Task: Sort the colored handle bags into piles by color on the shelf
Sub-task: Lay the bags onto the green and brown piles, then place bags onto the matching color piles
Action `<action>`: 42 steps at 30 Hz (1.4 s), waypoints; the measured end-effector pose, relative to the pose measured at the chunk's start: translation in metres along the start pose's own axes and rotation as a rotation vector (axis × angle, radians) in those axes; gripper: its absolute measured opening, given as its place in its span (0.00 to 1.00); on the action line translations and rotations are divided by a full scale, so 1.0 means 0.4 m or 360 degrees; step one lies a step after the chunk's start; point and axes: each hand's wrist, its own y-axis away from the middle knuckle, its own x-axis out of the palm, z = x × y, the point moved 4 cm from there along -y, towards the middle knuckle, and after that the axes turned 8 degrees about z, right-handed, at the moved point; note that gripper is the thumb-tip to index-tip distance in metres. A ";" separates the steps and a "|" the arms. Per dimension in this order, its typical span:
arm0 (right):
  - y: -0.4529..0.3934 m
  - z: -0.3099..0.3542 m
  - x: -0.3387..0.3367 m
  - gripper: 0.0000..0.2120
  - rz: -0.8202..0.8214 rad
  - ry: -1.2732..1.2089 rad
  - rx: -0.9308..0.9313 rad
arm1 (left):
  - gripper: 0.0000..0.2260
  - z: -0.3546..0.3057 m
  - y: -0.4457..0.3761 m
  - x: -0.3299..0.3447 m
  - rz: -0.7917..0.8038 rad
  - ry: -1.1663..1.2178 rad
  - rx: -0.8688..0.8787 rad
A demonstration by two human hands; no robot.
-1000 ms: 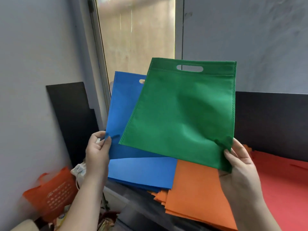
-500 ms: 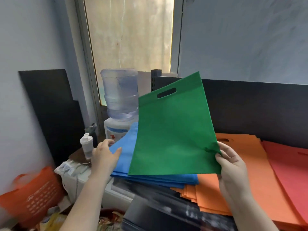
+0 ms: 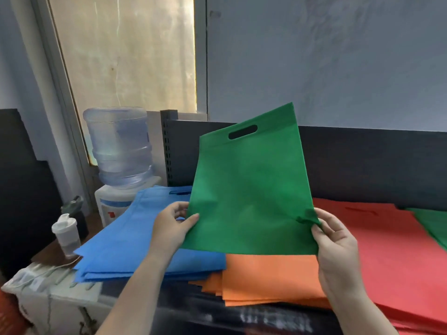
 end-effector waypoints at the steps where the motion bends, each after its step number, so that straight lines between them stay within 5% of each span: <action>1: -0.001 0.023 -0.037 0.17 -0.0034 0.0090 -0.0058 | 0.10 -0.024 0.005 0.037 0.0026 0.0003 0.0067; 8: -0.007 0.181 -0.343 0.18 -0.0342 0.0646 -0.0303 | 0.09 -0.180 0.058 0.333 0.0296 -0.0047 0.0347; 20: 0.034 0.336 -0.914 0.11 -0.0711 0.1453 -0.0215 | 0.08 -0.331 0.238 0.868 0.0729 -0.0240 0.0544; 28: 0.007 0.336 -1.122 0.14 -0.0633 0.1862 0.0103 | 0.09 -0.333 0.292 1.110 0.0898 -0.0600 0.0390; 32: -0.003 0.311 -1.181 0.19 -0.0467 0.2222 0.0428 | 0.14 -0.314 0.318 1.173 0.1016 -0.1137 0.0372; 35: 0.004 0.336 -1.213 0.20 -0.0462 0.2367 0.0376 | 0.22 -0.342 0.333 1.200 0.0883 -0.1327 0.0497; 42: 0.041 0.461 -1.300 0.22 -0.0321 0.2658 0.0326 | 0.21 -0.521 0.413 1.407 0.0986 -0.1419 0.1048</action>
